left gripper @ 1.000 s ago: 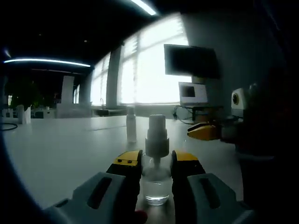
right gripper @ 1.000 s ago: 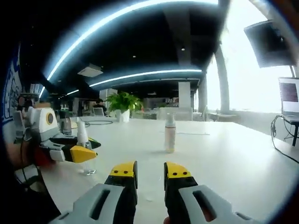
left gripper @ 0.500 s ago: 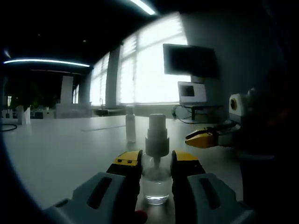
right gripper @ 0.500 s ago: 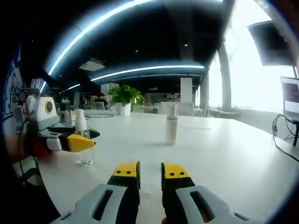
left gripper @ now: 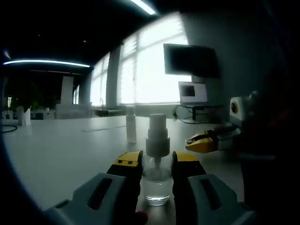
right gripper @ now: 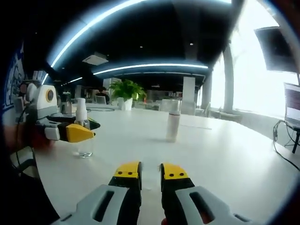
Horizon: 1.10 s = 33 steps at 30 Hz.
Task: Clamp pump bottle remove cover press pump head put on cover
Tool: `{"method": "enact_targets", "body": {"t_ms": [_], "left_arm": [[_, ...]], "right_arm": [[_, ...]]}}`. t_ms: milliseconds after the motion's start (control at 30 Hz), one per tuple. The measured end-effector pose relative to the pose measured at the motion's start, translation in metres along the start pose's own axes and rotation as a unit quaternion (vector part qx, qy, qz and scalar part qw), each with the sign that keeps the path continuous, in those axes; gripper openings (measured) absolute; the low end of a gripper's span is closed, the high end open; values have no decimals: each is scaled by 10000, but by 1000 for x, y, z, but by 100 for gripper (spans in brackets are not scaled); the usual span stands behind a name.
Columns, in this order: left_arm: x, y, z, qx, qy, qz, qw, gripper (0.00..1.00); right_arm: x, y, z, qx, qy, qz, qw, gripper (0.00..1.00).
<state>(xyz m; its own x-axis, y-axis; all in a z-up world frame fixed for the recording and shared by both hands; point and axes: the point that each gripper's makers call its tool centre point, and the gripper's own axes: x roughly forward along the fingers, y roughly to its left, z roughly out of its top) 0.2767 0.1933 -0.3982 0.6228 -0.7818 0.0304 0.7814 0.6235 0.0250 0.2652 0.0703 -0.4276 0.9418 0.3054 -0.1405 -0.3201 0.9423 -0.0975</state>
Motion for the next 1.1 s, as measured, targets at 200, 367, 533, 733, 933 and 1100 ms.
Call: {"method": "enact_targets", "body": {"t_ms": [200,367,533,733,933,1100], "left_arm": [[0,0,0,7,3,2,10000,16],[0,0,0,5,6,7,10000,16],[-1,0,0,-8,12,16,10000,16],[-1,0,0,-8,14,17,10000,16],[-1,1,-1,-9,13,16,10000,16],[-1,1,-1,-6,12,17,10000,16]], "right_arm": [[0,-1,1,122,-26,21,9999,11],[0,-2,2,229,-29,40,9997,11],[0,0,1,214,-15,72,9997,11],[0,1,2,262,-48,100,9996,10],[-1,2,5,182,-88,130,9997,10],[-2,4,15,194,-172,195,9995,10]]}}
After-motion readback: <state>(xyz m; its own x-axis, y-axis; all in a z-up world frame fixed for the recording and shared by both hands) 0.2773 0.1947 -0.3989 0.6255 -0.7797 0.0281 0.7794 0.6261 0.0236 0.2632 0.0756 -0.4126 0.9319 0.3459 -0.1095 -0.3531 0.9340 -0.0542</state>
